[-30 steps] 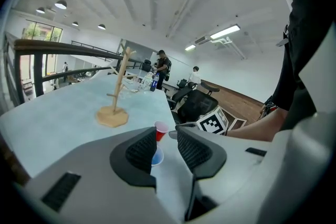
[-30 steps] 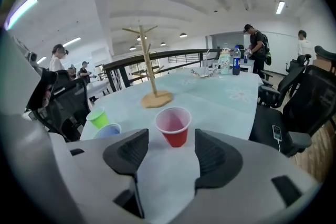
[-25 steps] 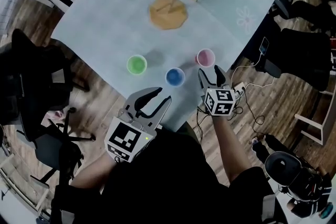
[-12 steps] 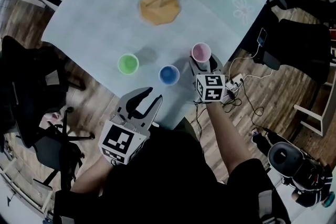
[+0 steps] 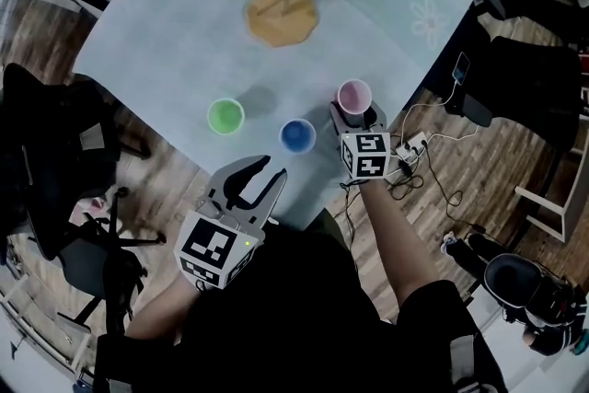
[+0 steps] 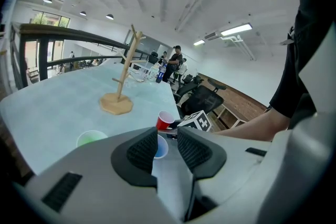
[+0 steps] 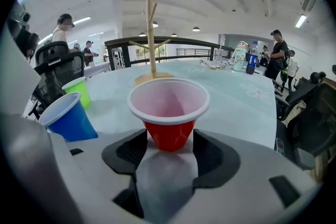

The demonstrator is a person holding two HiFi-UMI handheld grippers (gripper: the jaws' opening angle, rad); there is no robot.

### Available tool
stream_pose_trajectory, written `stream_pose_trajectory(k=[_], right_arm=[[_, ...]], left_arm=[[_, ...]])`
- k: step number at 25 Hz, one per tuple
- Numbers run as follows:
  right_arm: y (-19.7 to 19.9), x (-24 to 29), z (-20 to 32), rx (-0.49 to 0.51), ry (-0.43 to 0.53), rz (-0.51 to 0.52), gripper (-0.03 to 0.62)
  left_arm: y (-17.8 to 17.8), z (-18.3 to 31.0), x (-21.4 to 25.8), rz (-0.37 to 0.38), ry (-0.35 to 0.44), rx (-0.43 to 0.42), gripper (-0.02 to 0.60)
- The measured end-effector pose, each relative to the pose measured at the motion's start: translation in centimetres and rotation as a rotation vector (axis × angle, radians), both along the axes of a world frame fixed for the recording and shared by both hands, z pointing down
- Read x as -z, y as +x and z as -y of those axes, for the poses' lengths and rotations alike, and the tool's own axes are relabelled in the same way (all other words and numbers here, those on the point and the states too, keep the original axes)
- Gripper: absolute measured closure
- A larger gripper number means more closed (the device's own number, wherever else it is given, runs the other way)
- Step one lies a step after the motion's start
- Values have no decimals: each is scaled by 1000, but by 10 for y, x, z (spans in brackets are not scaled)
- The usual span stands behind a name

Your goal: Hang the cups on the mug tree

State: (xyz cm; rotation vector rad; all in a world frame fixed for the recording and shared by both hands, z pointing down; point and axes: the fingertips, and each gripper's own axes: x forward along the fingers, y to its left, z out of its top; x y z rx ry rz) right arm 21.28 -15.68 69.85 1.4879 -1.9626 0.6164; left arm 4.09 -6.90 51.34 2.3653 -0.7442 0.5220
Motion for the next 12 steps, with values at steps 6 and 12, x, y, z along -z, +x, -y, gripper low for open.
stream_pose_trajectory(k=[6,12], right_arm=[[-1,0,0,13,-7,0,304],[-2,3,1,37,6,-25,344]], left_arm=[[0,2,0,-1,-1,3,457],[0,2,0,2,-4,3,457]])
